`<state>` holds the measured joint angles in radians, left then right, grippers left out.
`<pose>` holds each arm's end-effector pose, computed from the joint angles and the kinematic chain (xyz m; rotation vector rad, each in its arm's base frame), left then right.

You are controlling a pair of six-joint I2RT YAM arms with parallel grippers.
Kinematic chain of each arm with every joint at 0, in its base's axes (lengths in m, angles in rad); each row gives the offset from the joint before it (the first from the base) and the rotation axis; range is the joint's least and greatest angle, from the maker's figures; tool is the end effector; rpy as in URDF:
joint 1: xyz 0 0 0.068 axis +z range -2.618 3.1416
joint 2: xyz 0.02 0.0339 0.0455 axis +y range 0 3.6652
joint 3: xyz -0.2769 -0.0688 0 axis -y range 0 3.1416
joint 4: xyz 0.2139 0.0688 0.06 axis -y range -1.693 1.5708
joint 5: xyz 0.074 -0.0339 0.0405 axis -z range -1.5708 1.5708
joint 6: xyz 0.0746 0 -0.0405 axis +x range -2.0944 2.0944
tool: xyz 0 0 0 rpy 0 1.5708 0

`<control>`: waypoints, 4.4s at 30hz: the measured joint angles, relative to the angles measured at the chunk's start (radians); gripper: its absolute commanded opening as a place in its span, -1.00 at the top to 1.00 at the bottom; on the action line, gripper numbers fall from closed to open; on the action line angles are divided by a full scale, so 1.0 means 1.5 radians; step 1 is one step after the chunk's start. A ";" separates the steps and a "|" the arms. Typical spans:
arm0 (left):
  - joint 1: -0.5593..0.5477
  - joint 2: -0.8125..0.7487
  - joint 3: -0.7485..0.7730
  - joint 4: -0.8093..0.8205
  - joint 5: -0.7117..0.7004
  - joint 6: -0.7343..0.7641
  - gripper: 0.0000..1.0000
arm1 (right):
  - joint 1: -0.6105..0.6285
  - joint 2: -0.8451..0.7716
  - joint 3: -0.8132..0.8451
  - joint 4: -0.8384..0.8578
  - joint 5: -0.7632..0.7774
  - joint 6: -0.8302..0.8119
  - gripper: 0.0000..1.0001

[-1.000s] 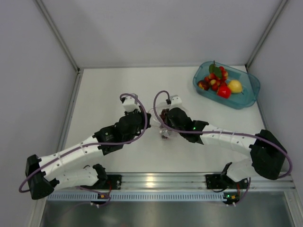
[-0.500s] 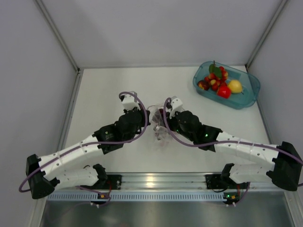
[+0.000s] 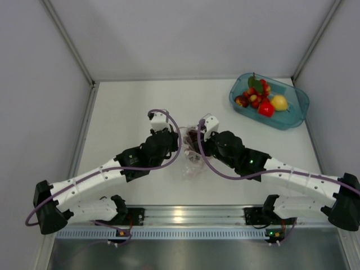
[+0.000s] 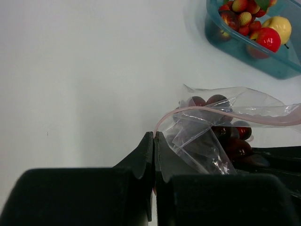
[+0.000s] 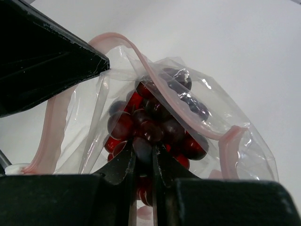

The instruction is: Open the zip-top bag and remove the fake food

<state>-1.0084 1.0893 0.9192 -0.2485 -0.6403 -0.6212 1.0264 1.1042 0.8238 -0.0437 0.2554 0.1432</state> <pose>0.1630 -0.1750 0.3274 -0.0358 1.9297 -0.4626 0.1488 0.2094 0.3127 -0.6584 1.8063 0.5549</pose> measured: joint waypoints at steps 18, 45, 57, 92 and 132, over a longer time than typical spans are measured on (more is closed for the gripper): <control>-0.006 0.000 0.000 -0.004 -0.036 -0.014 1.00 | 0.042 -0.058 -0.021 -0.043 -0.021 -0.049 1.00; 0.015 0.018 -0.046 0.073 0.116 0.136 1.00 | 0.044 -0.050 0.006 -0.048 -0.028 -0.060 1.00; 0.030 0.062 0.009 0.016 0.079 0.030 1.00 | 0.058 -0.084 -0.029 -0.033 -0.066 -0.108 1.00; 0.054 0.018 -0.039 0.096 0.146 0.020 1.00 | 0.070 -0.089 0.020 -0.002 0.057 -0.064 1.00; 0.076 -0.056 -0.103 0.183 0.184 0.031 1.00 | 0.037 0.008 0.190 -0.046 0.151 -0.122 1.00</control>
<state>-0.8940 1.0058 0.7643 0.0257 -0.3649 -0.5747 1.0813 1.1160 1.1091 -0.1123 0.4820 -0.0391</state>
